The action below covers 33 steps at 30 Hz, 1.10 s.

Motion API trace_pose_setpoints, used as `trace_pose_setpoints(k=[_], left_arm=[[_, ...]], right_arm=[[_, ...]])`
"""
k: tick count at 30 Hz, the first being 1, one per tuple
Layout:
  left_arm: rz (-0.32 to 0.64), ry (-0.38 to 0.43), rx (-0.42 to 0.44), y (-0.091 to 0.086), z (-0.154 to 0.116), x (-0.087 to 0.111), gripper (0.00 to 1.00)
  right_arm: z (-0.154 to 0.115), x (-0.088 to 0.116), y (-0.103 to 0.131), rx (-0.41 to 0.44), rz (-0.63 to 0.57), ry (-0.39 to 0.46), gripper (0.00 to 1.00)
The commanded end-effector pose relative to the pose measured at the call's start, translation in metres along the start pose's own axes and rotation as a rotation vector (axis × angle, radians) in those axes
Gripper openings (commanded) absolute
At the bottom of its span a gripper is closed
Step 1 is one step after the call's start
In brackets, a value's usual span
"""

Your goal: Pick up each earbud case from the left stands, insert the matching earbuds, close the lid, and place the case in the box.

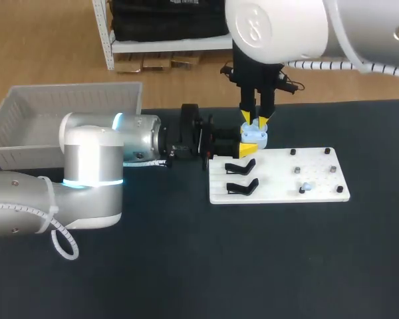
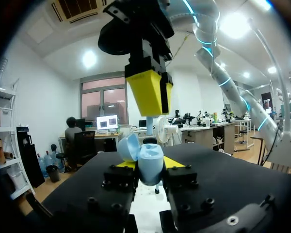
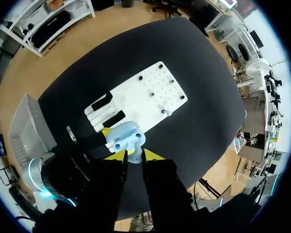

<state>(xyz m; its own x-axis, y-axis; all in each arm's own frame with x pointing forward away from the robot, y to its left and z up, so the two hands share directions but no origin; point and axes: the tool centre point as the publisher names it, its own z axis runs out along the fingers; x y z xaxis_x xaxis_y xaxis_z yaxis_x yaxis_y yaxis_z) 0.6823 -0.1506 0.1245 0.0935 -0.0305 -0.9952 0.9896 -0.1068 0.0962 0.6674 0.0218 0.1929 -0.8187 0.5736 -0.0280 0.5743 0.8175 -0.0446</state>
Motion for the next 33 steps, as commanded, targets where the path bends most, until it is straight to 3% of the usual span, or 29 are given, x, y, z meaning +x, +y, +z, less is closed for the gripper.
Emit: trace_pose_setpoints(k=[1, 33], left_arm=[[0.003, -0.003, -0.004, -0.0009, 0.0, 0.001, 0.0], [0.003, -0.003, -0.004, -0.0009, 0.0, 0.001, 0.0]], right_arm=[[0.0022, 0.0003, -0.0034, -0.009, 0.003, -0.004, 0.0], [0.012, -0.0027, -0.0006, 0.027, 0.022, 0.027, 0.0]])
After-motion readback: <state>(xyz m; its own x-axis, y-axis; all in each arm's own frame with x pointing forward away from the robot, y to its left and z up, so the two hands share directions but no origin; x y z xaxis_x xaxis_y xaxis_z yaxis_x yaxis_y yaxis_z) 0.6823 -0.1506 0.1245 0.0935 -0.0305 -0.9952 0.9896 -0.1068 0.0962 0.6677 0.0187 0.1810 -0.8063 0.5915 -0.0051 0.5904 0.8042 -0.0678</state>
